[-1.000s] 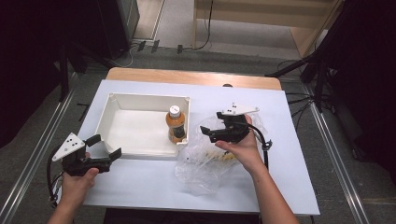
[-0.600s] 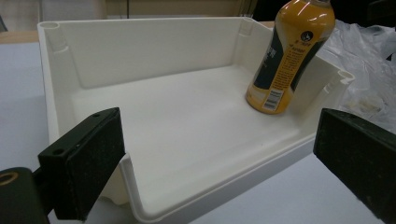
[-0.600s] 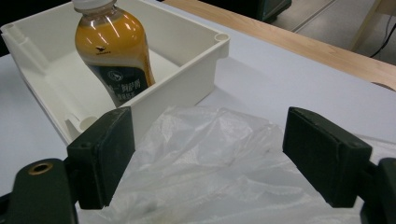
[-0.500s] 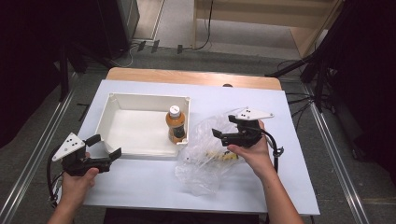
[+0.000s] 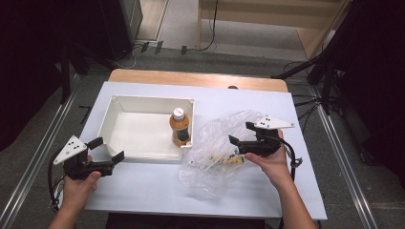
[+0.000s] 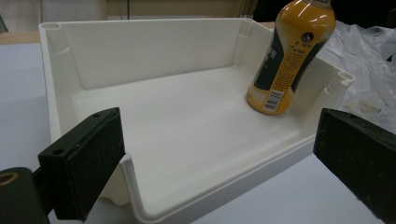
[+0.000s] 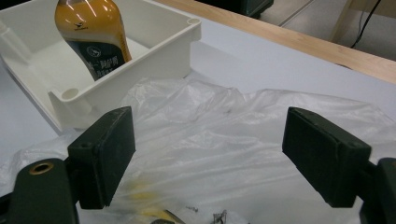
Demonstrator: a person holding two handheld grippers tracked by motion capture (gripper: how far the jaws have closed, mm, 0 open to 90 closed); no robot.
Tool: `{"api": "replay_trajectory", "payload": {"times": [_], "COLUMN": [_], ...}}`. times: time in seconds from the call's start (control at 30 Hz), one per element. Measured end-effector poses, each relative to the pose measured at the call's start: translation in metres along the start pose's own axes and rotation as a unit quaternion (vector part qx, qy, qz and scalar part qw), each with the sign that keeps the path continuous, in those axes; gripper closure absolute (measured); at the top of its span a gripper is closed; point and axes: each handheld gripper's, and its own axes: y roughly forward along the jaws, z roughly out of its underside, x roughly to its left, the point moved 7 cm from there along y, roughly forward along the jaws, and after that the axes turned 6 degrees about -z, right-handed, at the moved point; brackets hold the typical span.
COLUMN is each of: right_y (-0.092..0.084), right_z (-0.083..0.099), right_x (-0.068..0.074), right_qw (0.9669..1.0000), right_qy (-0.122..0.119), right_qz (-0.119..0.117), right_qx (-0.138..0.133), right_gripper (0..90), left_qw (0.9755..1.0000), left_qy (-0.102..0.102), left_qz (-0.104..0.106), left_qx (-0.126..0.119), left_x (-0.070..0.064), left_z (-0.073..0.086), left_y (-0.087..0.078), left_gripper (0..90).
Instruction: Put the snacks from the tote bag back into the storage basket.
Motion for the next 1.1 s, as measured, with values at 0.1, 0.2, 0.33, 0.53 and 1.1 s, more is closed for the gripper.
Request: {"api": "replay_trajectory", "payload": {"times": [0.1, 0.2, 0.33, 0.53, 1.1], "right_y": [-0.006, -0.013, -0.021, -0.033, -0.069], "right_z": [0.004, 0.006, 0.010, 0.018, 0.040], "right_x": [-0.003, -0.006, -0.009, -0.015, -0.029], "right_qw": [1.0000, 0.9999, 0.9999, 0.9995, 0.9979], "right_qy": [0.002, 0.005, 0.005, 0.010, 0.027], "right_qz": [0.004, 0.009, 0.015, 0.028, 0.058], "right_qx": [0.001, -0.003, -0.005, -0.006, -0.012], "right_gripper": [17.7, 17.7, 17.7, 17.6, 17.6], "left_qw": [1.0000, 1.0000, 1.0000, 1.0000, 1.0000], "left_qy": [0.000, 0.000, 0.001, 0.001, -0.001], "left_qz": [0.000, -0.001, -0.001, -0.001, -0.002], "left_qx": [0.000, 0.000, 0.000, 0.000, -0.001], "left_x": [0.000, 0.000, 0.000, 0.000, 0.002], "left_z": [0.000, 0.000, 0.000, 0.000, 0.000], "left_y": [0.000, -0.001, 0.000, 0.000, 0.000], "left_gripper": [1.8, 1.8, 1.9, 1.9, 1.9]}}
